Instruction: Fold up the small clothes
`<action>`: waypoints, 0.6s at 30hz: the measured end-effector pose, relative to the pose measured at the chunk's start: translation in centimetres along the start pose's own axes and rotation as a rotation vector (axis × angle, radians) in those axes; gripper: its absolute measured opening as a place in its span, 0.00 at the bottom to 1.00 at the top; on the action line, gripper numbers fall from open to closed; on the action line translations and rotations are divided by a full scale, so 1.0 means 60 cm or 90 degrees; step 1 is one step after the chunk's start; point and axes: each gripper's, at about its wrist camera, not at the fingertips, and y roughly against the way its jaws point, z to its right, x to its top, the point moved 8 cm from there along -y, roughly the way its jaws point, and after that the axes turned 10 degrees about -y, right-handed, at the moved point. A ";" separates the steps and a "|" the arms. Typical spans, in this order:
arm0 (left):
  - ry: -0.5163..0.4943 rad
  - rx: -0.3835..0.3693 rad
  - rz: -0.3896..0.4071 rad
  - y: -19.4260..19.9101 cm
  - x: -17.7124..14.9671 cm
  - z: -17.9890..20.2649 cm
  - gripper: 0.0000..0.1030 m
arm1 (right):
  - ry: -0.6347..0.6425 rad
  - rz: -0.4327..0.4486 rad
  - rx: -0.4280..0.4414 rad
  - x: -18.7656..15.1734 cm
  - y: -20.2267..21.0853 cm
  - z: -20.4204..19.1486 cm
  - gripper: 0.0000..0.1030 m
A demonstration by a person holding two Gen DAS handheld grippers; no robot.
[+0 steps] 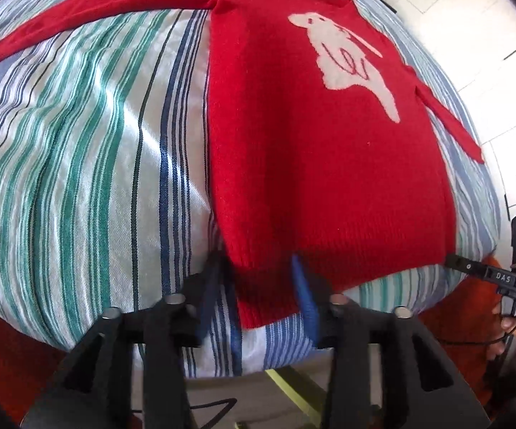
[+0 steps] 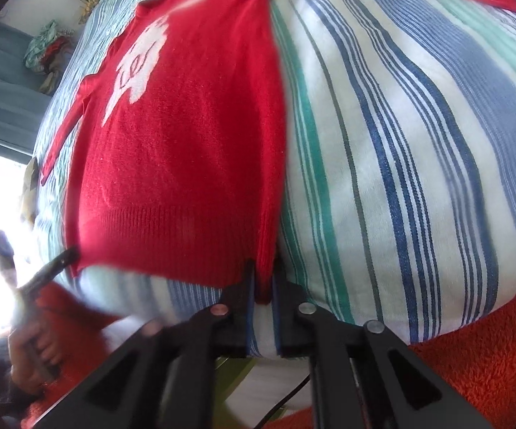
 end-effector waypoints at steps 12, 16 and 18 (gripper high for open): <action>-0.067 0.079 0.189 0.167 0.101 0.016 0.79 | 0.003 0.183 0.008 0.056 0.189 0.008 0.48; -0.069 0.032 0.210 0.189 0.137 0.054 0.79 | 0.000 0.234 0.040 0.098 0.234 -0.020 0.50; -0.075 0.020 0.218 0.203 0.146 0.071 0.79 | -0.003 0.256 0.073 0.115 0.255 -0.045 0.51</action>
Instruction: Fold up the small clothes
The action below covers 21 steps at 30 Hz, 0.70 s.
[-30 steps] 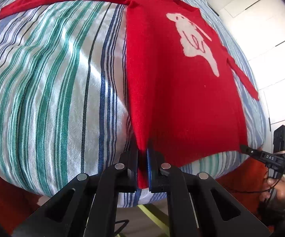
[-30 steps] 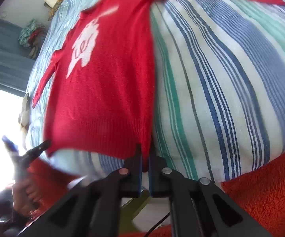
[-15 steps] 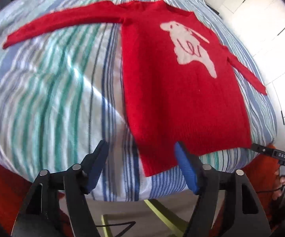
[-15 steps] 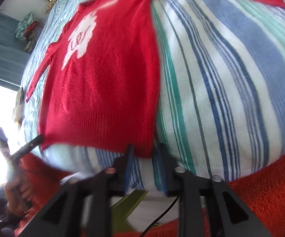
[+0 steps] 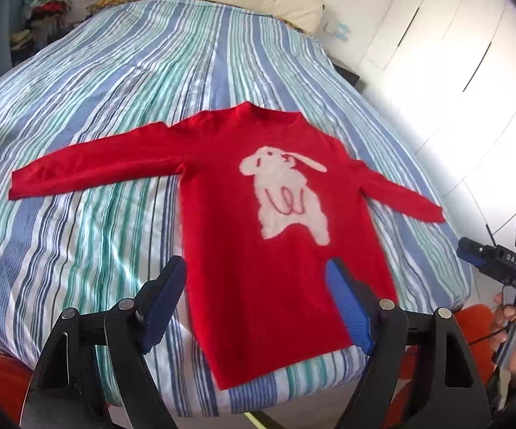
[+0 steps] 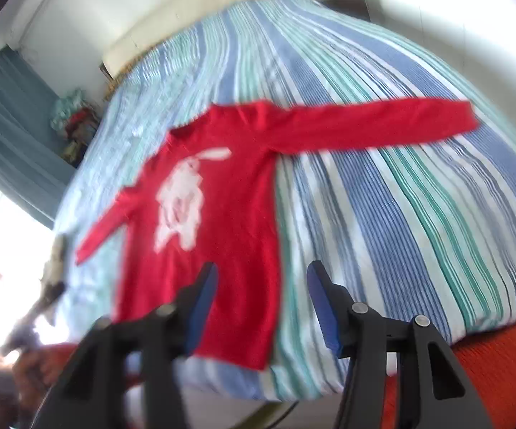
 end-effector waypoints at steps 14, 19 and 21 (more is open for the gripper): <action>0.022 0.004 0.008 0.009 -0.019 0.006 0.84 | 0.027 0.097 0.040 0.034 0.107 -0.058 0.59; 0.032 0.008 0.011 -0.013 -0.009 -0.004 0.84 | 0.012 0.125 0.002 0.076 0.096 -0.022 0.60; 0.020 0.000 0.002 -0.031 -0.007 0.007 0.84 | -0.015 0.130 -0.011 0.093 0.091 0.005 0.60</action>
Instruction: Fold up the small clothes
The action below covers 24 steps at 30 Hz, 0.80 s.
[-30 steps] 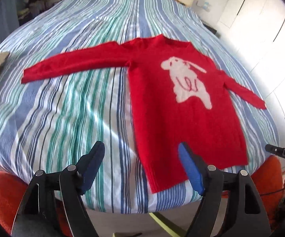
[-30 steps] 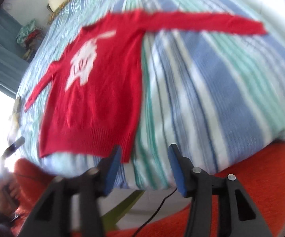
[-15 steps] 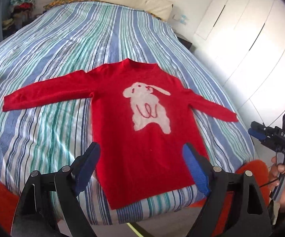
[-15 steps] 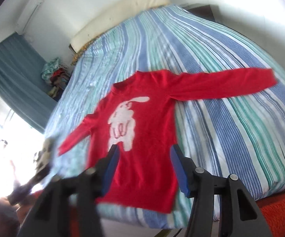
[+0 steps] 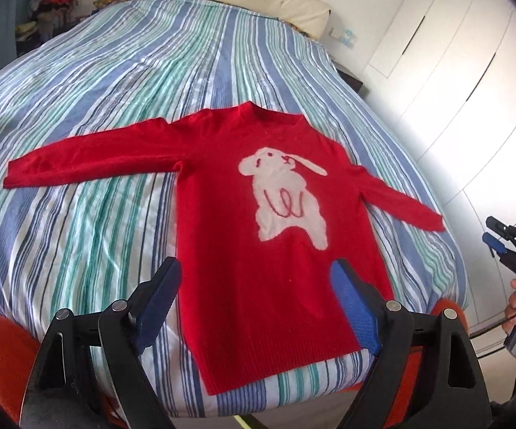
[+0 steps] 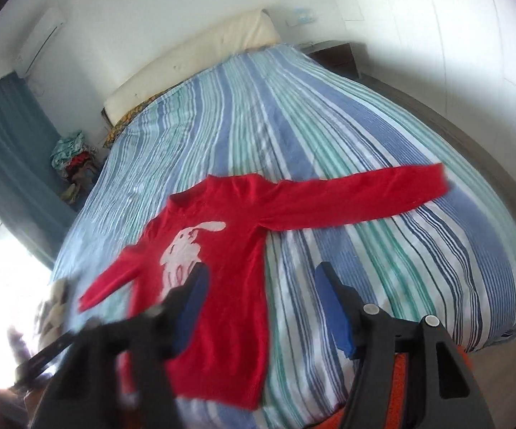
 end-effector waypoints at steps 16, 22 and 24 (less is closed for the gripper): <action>-0.078 0.146 -0.105 -0.086 -0.038 -0.009 0.84 | -0.012 -0.031 0.040 0.012 -0.029 -0.026 0.61; -0.104 0.186 -0.103 -0.087 -0.034 -0.020 0.86 | -0.017 -0.046 0.047 -0.007 -0.052 -0.040 0.61; -0.110 0.188 -0.103 -0.090 -0.032 -0.019 0.87 | -0.010 -0.047 0.045 -0.008 -0.057 -0.045 0.61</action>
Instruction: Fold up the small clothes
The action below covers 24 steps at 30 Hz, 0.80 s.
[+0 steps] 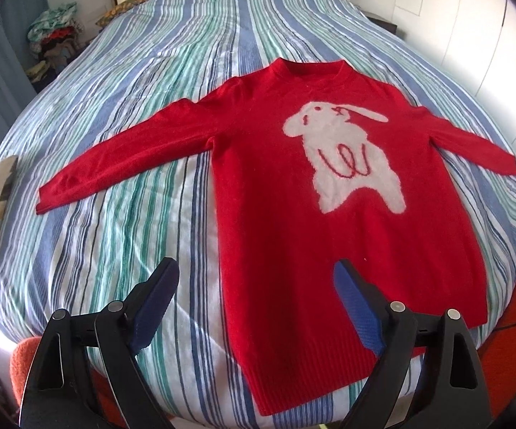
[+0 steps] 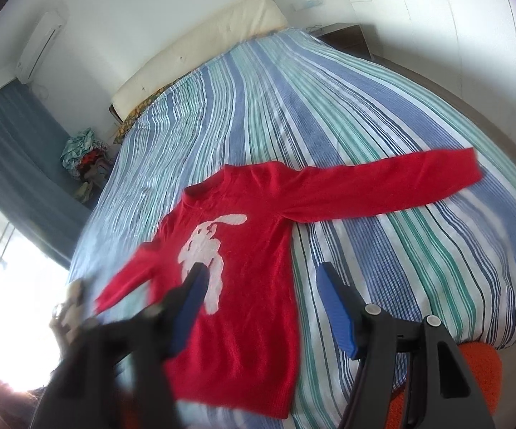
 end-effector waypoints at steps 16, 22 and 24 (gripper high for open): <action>0.108 0.003 0.018 -0.031 -0.070 -0.081 0.90 | -0.238 0.036 -0.058 0.247 -0.073 0.327 0.61; 0.110 0.005 0.017 -0.035 -0.087 -0.087 0.90 | -0.369 -0.005 -0.084 0.211 -0.149 0.461 0.61; 0.113 0.001 0.014 -0.039 -0.089 -0.087 0.90 | -0.401 -0.010 -0.095 0.201 -0.170 0.489 0.59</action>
